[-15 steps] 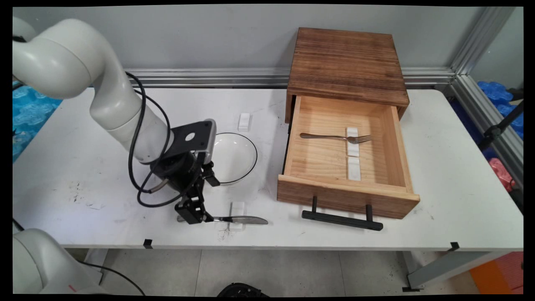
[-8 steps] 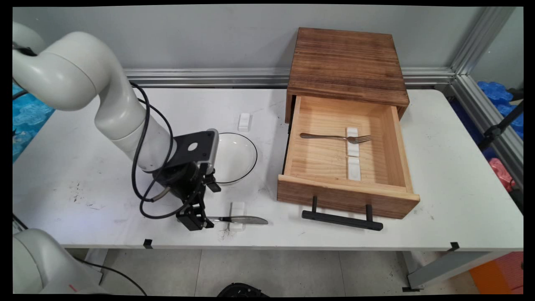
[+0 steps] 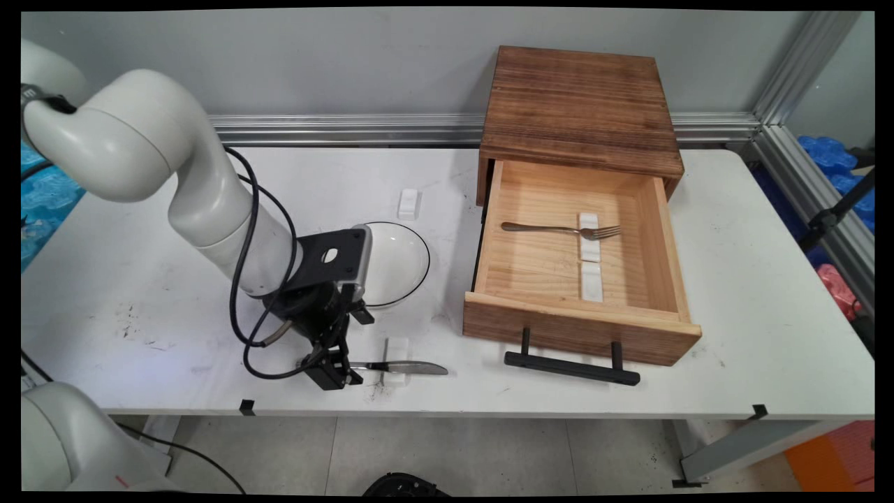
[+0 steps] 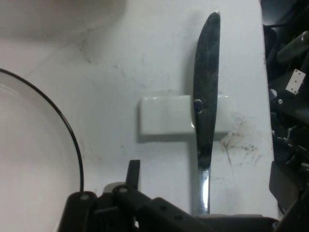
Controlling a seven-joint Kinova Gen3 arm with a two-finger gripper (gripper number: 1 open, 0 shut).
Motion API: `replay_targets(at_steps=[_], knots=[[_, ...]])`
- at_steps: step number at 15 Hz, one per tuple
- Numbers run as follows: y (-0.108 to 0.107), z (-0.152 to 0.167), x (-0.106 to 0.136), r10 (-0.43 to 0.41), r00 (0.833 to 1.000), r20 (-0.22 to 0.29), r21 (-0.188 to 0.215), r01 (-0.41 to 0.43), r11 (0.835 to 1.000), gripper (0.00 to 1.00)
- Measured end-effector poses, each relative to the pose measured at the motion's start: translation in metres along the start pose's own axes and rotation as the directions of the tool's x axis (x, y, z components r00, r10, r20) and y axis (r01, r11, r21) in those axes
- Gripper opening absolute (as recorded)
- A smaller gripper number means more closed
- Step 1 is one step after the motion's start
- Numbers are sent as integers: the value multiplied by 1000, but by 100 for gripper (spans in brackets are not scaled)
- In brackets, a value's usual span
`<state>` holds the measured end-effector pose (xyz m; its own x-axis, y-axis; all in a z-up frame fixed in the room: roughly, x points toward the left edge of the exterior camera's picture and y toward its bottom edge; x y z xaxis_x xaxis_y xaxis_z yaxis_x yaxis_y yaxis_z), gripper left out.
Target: Pick up the knife from the right of the white plate
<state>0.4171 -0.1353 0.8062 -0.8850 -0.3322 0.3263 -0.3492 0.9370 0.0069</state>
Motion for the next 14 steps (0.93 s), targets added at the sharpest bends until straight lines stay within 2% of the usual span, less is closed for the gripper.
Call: replay_targets(at_steps=[14], knots=[[7, 14, -6, -21, 1000, 16, 30, 21, 999, 100]])
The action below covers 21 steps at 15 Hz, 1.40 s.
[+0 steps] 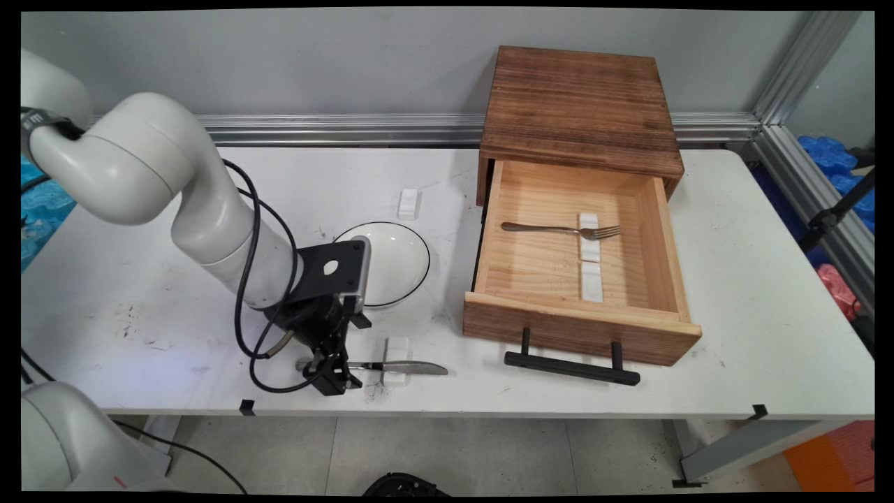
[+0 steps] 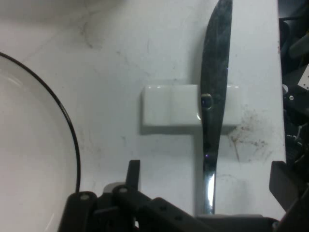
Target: Pick up the knife from the right of the white plate
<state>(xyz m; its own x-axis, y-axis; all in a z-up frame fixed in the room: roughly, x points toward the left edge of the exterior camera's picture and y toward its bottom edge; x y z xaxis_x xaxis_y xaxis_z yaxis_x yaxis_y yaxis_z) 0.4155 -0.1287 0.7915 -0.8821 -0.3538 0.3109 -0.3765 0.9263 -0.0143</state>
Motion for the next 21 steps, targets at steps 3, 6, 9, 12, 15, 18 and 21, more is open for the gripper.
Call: replay_targets(at_steps=[3, 6, 9, 12, 15, 18, 21], knots=[[-2, 4, -1, -1, 1000, 0, 6, 1, 1000, 100], [-6, 10, 0, -3, 1000, 0, 10, 3, 1000, 100], [-6, 15, 0, -7, 1000, 1, 13, 7, 1000, 100], [-5, 17, 0, -11, 1000, 2, 14, 11, 1000, 100], [-2, 17, -1, -14, 1000, 5, 16, 14, 1000, 100], [2, 16, -2, -15, 1000, 6, 19, 15, 1000, 100], [4, 15, -2, -13, 1000, 6, 23, 13, 1000, 100]])
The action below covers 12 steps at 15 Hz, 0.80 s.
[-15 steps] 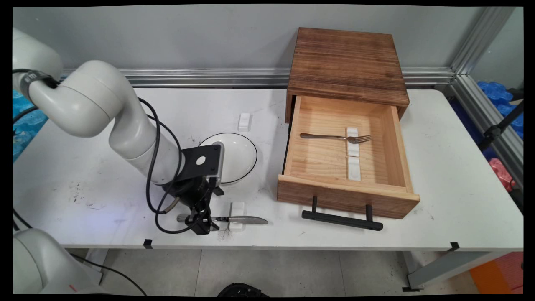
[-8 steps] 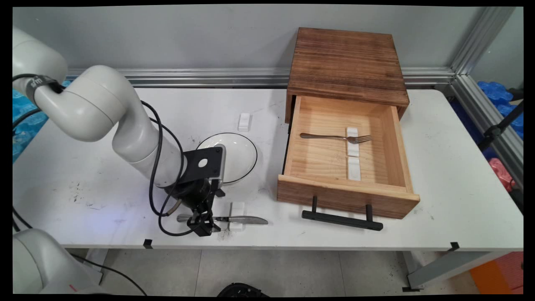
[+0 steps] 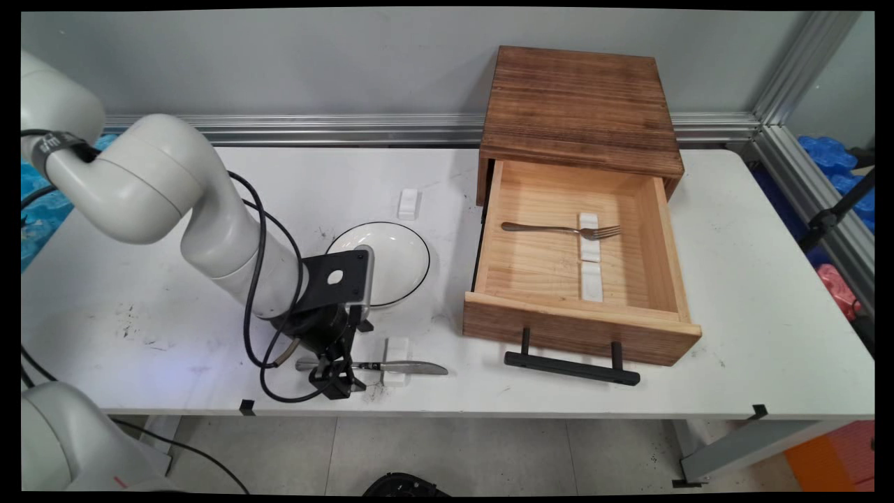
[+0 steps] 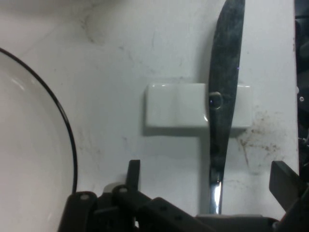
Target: Pick up the knife from the right of the white plate
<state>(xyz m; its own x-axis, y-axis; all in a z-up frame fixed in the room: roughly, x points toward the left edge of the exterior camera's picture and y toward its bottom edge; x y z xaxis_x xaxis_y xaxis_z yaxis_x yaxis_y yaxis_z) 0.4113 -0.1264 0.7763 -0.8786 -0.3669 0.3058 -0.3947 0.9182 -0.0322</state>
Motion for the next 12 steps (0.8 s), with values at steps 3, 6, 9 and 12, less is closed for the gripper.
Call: replay_targets(at_steps=[3, 6, 9, 12], knots=[[2, -1, 0, 1, 1000, 0, 2, -1, 1000, 100], [4, -1, 0, 0, 1000, -1, 1, 0, 1000, 100], [5, 0, 0, 1, 1000, -2, 1, -1, 1000, 100], [6, 1, 0, 2, 1000, -4, 1, -2, 1000, 0]])
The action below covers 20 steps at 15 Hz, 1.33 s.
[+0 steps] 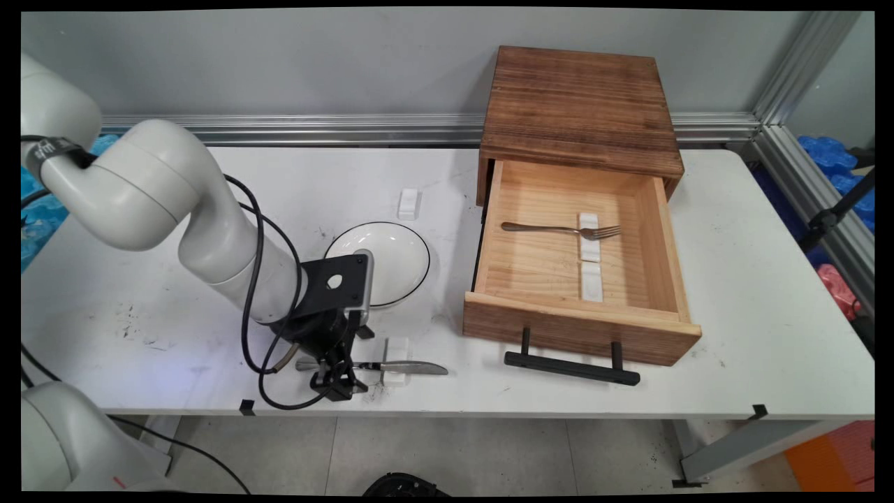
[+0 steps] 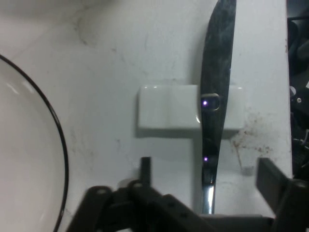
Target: Pick up the knife from the right of the white plate, then place the picked object into the drawer
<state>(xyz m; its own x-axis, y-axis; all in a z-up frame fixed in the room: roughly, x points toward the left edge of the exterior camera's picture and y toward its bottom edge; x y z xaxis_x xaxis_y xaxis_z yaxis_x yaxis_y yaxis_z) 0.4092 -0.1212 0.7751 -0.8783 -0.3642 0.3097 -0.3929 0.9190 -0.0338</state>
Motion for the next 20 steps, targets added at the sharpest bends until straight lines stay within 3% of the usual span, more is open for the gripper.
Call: replay_targets(at_steps=[20], knots=[[7, -14, 7, 20, 999, -28, -30, -21, 999, 0]])
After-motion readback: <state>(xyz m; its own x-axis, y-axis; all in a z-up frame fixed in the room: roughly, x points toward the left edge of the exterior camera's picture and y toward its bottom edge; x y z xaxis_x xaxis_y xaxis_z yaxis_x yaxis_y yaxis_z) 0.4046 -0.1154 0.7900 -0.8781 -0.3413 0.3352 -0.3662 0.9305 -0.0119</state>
